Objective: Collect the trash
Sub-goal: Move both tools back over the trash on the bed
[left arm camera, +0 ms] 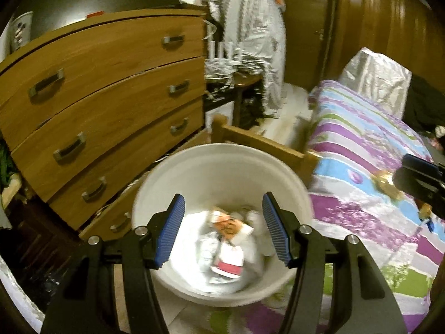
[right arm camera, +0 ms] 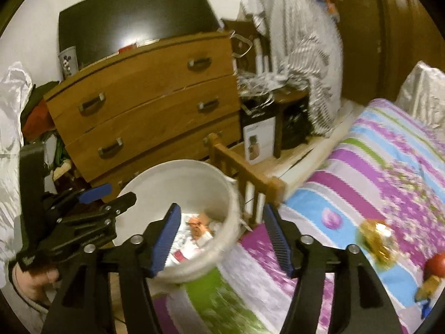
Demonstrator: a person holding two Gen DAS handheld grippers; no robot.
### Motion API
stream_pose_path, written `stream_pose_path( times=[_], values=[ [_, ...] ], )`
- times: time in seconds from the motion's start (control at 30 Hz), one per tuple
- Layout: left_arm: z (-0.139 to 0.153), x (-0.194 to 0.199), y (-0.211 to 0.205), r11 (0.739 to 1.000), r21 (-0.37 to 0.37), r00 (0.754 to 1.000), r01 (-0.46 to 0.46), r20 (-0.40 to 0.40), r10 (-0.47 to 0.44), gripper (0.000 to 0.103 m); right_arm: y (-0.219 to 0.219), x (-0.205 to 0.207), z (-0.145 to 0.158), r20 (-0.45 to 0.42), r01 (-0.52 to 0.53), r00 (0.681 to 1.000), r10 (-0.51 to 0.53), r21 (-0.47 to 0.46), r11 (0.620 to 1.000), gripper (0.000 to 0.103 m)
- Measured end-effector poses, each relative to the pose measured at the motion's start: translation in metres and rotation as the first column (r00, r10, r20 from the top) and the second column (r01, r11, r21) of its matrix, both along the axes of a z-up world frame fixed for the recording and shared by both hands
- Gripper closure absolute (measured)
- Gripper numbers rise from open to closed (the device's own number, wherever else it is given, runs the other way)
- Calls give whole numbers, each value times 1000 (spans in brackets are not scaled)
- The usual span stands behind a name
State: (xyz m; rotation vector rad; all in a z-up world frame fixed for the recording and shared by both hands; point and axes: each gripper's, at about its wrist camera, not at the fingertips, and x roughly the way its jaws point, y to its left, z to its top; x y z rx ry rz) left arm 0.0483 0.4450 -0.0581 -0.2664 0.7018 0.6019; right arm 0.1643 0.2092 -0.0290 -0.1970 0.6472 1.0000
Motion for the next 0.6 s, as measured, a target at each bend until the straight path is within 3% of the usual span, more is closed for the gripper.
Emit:
stream_pose_path(
  times=[0.2, 0.33, 0.6],
  values=[
    [-7, 29, -61, 990, -3, 990, 140, -14, -140, 47, -108, 1, -23, -35, 106, 994, -105, 30, 994, 30],
    [-20, 54, -113, 967, -18, 966, 256, -34, -256, 44, -182, 11, -56, -87, 207, 975, -205, 15, 978, 30],
    [-46, 107, -213, 899, -47, 895, 435, -84, -437, 44, -343, 47, -127, -195, 455, 872, -450, -21, 890, 30]
  ],
)
